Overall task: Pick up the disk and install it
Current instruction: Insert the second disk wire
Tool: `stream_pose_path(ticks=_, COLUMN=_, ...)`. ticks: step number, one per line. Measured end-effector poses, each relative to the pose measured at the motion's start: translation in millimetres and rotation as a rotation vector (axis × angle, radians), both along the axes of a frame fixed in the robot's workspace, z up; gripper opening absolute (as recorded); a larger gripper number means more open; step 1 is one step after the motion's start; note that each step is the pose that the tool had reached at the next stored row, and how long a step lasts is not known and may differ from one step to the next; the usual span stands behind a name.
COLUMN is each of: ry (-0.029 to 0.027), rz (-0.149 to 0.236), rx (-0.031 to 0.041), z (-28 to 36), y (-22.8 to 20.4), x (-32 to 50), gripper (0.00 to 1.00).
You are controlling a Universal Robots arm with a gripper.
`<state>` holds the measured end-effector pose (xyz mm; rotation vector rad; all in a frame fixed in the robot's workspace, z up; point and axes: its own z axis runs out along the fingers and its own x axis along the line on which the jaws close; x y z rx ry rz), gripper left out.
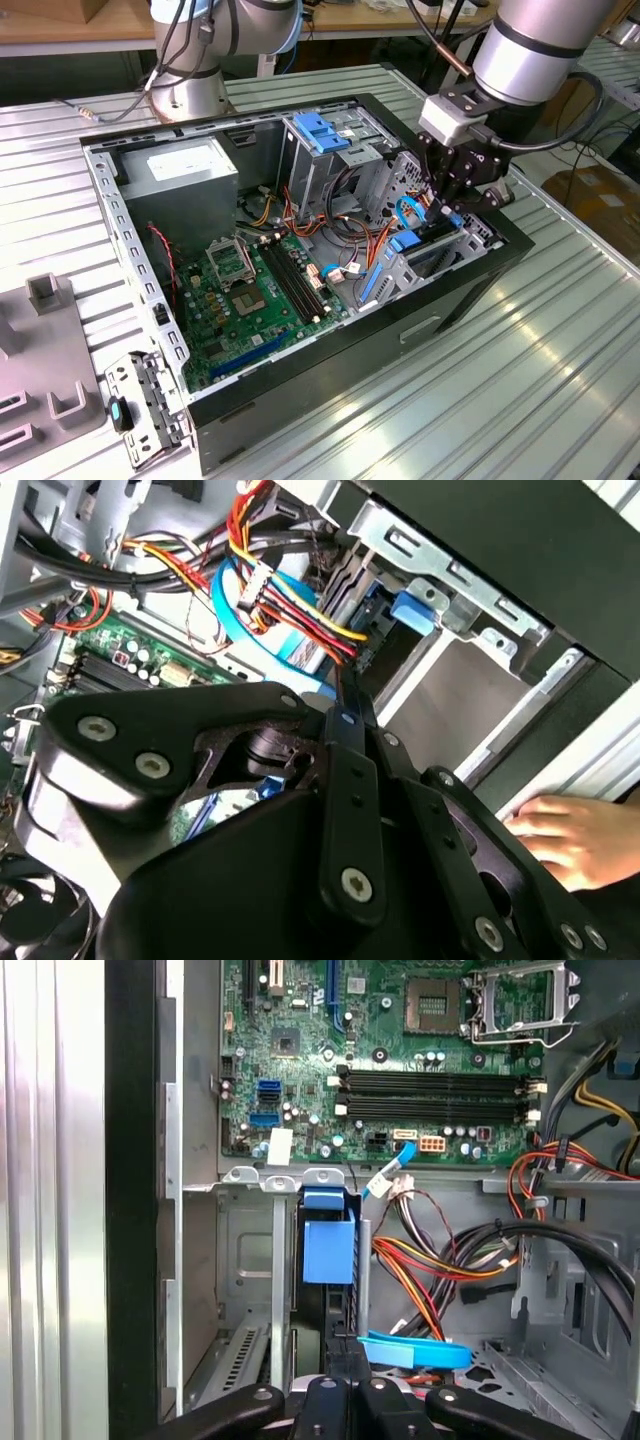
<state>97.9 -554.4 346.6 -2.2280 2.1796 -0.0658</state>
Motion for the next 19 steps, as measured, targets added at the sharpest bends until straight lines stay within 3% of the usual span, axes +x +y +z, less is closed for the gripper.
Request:
stream_pose_path(ticks=4, ry=-0.0001, rz=0.000, rx=0.0022, z=-1.5, y=0.1, x=0.1, gripper=0.11)
stream_pose_path(ticks=7, ry=0.0000, rz=0.000, rx=0.0021, z=6.4, y=0.0, x=0.0, gripper=0.11)
stream_pose_path(ticks=19, ry=0.0000, rz=0.000, rx=0.0022, z=7.5, y=0.0, x=0.0, gripper=0.11)
